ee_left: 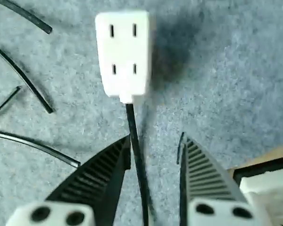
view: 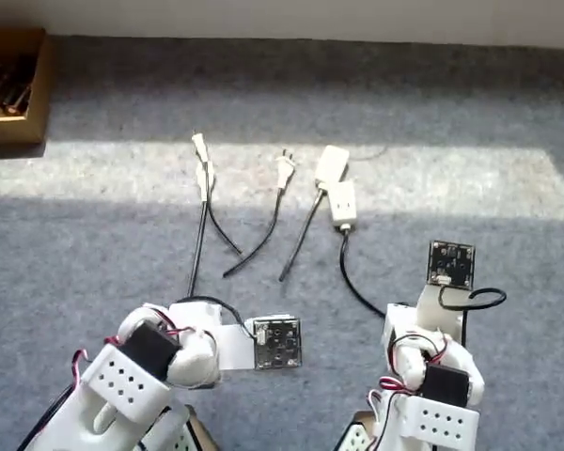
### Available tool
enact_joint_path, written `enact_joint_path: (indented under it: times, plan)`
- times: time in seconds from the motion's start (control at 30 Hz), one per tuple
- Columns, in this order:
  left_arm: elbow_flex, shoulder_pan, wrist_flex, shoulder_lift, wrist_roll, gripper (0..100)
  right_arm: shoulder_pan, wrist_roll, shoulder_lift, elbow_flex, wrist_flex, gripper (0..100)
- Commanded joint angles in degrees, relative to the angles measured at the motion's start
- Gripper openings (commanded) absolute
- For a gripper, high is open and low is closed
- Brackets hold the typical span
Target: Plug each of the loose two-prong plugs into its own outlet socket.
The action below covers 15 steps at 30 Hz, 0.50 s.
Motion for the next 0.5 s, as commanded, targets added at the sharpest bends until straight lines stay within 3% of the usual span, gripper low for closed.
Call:
enact_joint_path:
  times: [0.0,0.27,0.33,0.47]
  plan:
    - [-0.75,-3.65,-3.08,2.33,-1.23,17,-0.22,0.35,-0.04,-2.33,0.13,23.5]
    - [-11.74,-4.53,-5.89,9.54,-1.32,19,-0.31,0.35,-0.4,-0.84,0.04,23.5]
    - [-13.32,-9.19,-11.96,12.26,-1.32,19,-0.31,0.35,-0.4,-0.84,0.04,23.5]
    - [-16.84,-23.16,-31.82,23.16,-0.26,19,-0.31,0.44,-0.4,-0.84,0.04,23.5]
